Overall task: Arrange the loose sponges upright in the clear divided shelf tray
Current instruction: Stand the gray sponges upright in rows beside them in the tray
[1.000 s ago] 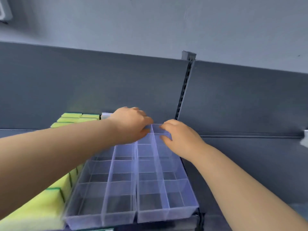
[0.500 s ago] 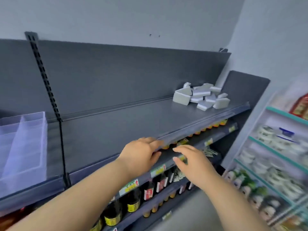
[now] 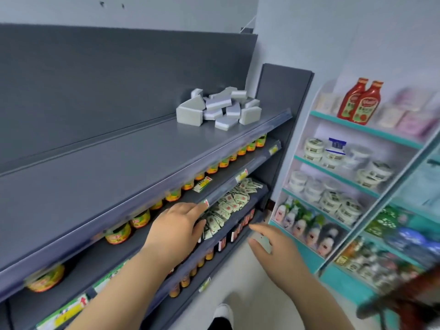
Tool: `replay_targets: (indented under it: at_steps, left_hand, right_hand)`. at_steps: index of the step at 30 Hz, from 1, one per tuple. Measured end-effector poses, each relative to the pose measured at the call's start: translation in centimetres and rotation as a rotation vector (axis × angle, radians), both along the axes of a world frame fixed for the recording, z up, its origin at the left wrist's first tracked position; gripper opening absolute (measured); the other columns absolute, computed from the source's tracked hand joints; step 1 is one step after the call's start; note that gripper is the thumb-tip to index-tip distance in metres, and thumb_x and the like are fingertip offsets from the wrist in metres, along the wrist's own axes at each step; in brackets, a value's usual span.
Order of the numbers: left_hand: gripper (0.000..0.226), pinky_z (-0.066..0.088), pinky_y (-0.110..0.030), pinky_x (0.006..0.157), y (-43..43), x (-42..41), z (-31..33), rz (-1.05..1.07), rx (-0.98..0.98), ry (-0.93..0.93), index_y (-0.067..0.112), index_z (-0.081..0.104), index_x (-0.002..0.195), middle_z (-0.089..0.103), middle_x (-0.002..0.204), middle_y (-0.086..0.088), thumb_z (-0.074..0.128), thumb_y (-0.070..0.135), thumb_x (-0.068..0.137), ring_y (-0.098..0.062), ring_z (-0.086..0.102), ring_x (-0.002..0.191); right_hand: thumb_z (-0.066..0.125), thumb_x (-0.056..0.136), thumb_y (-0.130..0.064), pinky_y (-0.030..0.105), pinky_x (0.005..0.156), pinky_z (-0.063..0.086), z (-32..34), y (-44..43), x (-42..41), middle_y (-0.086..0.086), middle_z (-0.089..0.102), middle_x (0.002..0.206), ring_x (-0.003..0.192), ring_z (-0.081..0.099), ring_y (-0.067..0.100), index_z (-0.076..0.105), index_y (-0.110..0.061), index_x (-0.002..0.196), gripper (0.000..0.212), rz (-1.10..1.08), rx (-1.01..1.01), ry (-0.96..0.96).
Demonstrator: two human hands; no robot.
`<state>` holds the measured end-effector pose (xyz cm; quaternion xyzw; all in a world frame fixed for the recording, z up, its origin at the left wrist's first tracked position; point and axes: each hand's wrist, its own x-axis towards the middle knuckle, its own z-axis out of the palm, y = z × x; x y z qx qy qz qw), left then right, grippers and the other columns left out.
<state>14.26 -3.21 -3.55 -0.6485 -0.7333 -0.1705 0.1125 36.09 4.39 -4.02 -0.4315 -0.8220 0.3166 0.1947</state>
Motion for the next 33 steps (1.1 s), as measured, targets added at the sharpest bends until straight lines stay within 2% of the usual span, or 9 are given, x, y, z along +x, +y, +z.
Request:
replay_targets:
  at_steps: [5,9,12,17,21,24,26,28,33]
  left_hand:
    - [0.037,0.055,-0.036,0.074,7.4,-1.3,-1.2,0.034,0.089,-0.049,0.016,0.068,0.111,0.069,0.104,0.001,0.056,0.030,0.080,-0.024,0.063,0.101]
    - [0.045,0.052,-0.034,0.078,15.9,-2.3,0.0,0.042,0.131,-0.049,0.020,0.067,0.114,0.068,0.104,0.005,0.037,0.039,0.086,-0.021,0.062,0.100]
    - [0.046,0.052,-0.036,0.078,21.6,-2.8,1.4,0.036,0.176,-0.050,0.020,0.066,0.113,0.068,0.102,0.004,0.035,0.039,0.086,-0.022,0.064,0.097]
    - [0.040,0.053,-0.037,0.077,29.1,-3.7,2.3,0.038,0.192,-0.005,0.019,0.067,0.112,0.069,0.101,0.004,0.042,0.036,0.086,-0.022,0.065,0.095]
    - [0.031,0.053,-0.034,0.074,33.1,-4.1,1.5,0.074,0.147,0.006,0.020,0.068,0.110,0.070,0.101,0.005,0.066,0.028,0.080,-0.020,0.066,0.093]
    - [0.033,0.054,-0.033,0.072,35.6,-4.9,1.2,0.138,0.114,0.007,0.020,0.068,0.111,0.069,0.101,0.006,0.071,0.026,0.078,-0.020,0.067,0.092]
    - [0.036,0.054,-0.035,0.073,37.8,-5.6,1.3,0.199,0.094,0.013,0.018,0.068,0.111,0.069,0.102,0.004,0.074,0.024,0.076,-0.022,0.066,0.093]
    - [0.036,0.054,-0.037,0.076,39.8,-6.2,1.4,0.271,0.086,0.019,0.017,0.068,0.110,0.069,0.104,0.003,0.075,0.023,0.076,-0.024,0.065,0.095]
    - [0.036,0.054,-0.037,0.073,44.0,-6.7,1.9,0.434,0.103,0.039,0.018,0.071,0.105,0.069,0.101,0.003,0.079,0.019,0.069,-0.024,0.065,0.092]
  right_hand:
    - [0.053,0.090,-0.034,0.018,0.097,0.034,0.3,6.5,0.3,-0.022,0.049,0.119,0.113,0.043,-0.003,0.055,-0.032,0.121,0.031,-0.048,0.019,0.015]
    - [0.054,0.090,-0.031,0.017,0.095,0.033,1.6,14.0,-1.2,-0.020,0.051,0.120,0.113,0.045,-0.002,0.055,-0.033,0.121,0.031,-0.047,0.035,0.040]
    - [0.053,0.091,-0.031,0.017,0.088,0.036,3.1,19.4,-2.3,-0.025,0.050,0.110,0.104,0.048,-0.002,0.055,-0.035,0.119,0.029,-0.042,0.041,0.049]
    - [0.053,0.090,-0.030,0.024,0.092,0.043,3.6,26.8,-3.0,-0.023,0.053,0.111,0.103,0.053,0.001,0.056,-0.035,0.118,0.028,-0.076,0.054,0.112]
    - [0.053,0.090,-0.029,0.006,0.086,0.037,1.6,31.5,-4.1,-0.028,0.053,0.111,0.106,0.048,-0.009,0.057,-0.032,0.118,0.028,-0.022,0.009,0.138]
    - [0.051,0.091,-0.031,0.012,0.093,0.038,1.2,35.7,-5.8,-0.030,0.051,0.114,0.109,0.046,-0.012,0.055,-0.041,0.114,0.025,0.045,-0.031,0.153]
    - [0.052,0.091,-0.030,0.006,0.087,0.037,1.6,39.4,-7.3,-0.031,0.050,0.113,0.108,0.044,-0.015,0.053,-0.045,0.112,0.026,0.089,-0.039,0.196]
    - [0.054,0.091,-0.028,0.000,0.083,0.035,2.0,43.0,-8.7,-0.028,0.051,0.113,0.108,0.044,-0.015,0.055,-0.040,0.115,0.027,0.151,0.010,0.229]
    - [0.055,0.090,-0.027,0.007,0.092,0.034,3.7,51.3,-11.7,-0.022,0.053,0.116,0.111,0.045,-0.008,0.056,-0.035,0.118,0.030,0.359,0.153,0.226]
